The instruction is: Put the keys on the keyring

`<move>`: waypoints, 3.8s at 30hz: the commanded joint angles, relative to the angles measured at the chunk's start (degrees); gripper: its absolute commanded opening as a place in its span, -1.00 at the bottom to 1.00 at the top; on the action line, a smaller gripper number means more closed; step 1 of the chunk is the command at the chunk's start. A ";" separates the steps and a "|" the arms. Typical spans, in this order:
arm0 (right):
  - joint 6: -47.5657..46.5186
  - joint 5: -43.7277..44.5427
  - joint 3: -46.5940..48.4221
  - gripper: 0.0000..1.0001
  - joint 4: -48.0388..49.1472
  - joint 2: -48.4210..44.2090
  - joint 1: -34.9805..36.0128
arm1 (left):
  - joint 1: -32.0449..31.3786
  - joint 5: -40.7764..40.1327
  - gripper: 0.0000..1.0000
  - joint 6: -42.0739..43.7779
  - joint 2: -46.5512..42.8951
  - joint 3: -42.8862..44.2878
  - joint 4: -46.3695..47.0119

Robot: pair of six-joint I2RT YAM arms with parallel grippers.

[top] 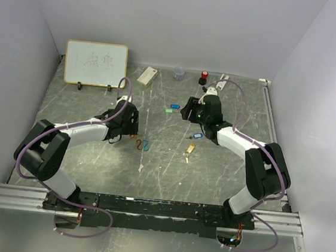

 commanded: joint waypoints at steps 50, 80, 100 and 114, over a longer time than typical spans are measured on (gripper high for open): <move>-0.51 0.13 -1.00 0.13 0.96 -0.35 -0.40 | -0.37 2.04 -0.40 -1.71 2.00 -2.87 2.52; -0.49 -0.13 -1.08 0.13 1.13 -0.60 -0.40 | 0.33 -2.79 -0.23 2.16 2.79 -0.73 -2.70; -0.73 -0.04 -1.10 0.13 0.94 -0.50 -0.40 | 0.81 -3.05 0.40 2.48 2.37 -0.80 -2.34; -0.75 -0.05 -1.34 0.13 0.90 -0.74 -0.40 | 2.15 -1.98 -0.02 2.66 2.65 -1.97 -1.62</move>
